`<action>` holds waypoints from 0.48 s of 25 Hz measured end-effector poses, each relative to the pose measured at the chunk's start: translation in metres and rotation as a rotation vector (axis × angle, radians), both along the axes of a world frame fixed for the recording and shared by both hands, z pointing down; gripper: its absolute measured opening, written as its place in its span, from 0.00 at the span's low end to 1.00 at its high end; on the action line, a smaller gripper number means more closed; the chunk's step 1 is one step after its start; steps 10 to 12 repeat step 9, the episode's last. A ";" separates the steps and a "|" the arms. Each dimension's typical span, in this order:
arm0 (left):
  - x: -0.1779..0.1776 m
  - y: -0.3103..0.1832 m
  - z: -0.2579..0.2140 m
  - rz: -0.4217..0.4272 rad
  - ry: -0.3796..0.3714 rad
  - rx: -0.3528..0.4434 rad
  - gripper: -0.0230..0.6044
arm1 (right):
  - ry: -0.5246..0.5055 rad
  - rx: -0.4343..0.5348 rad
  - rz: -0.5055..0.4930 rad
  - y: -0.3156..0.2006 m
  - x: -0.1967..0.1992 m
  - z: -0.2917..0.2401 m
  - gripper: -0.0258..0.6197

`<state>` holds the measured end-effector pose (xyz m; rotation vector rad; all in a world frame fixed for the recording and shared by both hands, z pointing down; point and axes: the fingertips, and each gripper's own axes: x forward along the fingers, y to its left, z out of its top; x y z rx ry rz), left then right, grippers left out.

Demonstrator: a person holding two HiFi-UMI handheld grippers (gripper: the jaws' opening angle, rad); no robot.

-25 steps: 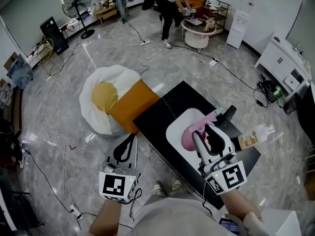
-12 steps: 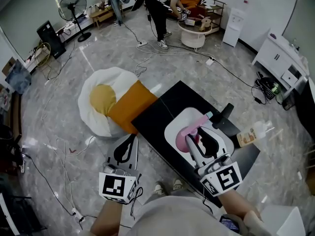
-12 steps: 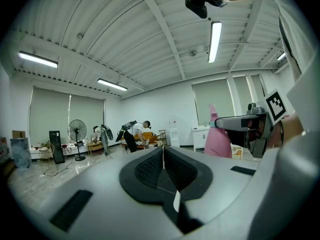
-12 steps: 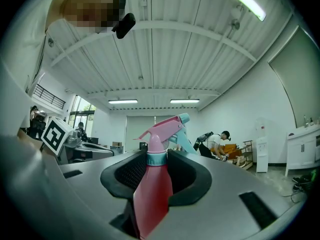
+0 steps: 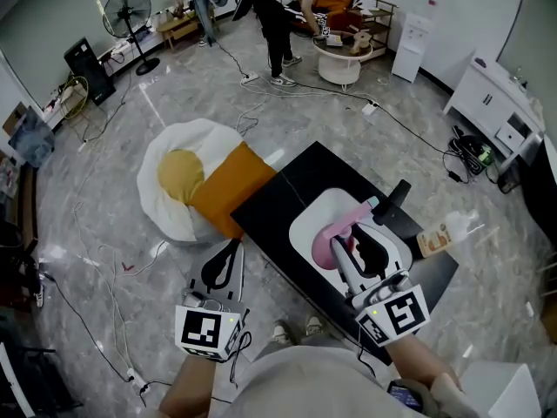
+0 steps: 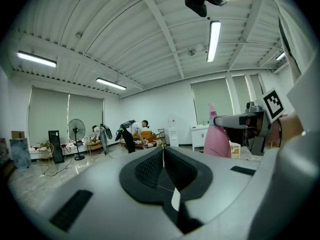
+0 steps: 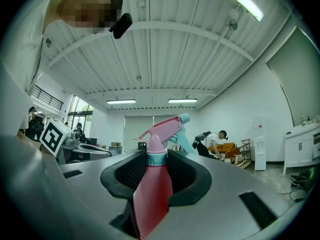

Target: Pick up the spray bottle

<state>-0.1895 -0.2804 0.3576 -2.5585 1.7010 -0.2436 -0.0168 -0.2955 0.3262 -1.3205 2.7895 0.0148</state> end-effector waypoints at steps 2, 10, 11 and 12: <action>0.000 0.002 0.001 0.000 -0.001 -0.001 0.07 | 0.001 -0.001 0.002 0.001 0.001 0.001 0.28; -0.003 0.009 0.001 -0.001 -0.001 -0.001 0.07 | 0.008 0.003 -0.004 0.010 -0.003 0.000 0.28; -0.003 0.009 0.001 -0.001 -0.001 -0.001 0.07 | 0.008 0.003 -0.004 0.010 -0.003 0.000 0.28; -0.003 0.009 0.001 -0.001 -0.001 -0.001 0.07 | 0.008 0.003 -0.004 0.010 -0.003 0.000 0.28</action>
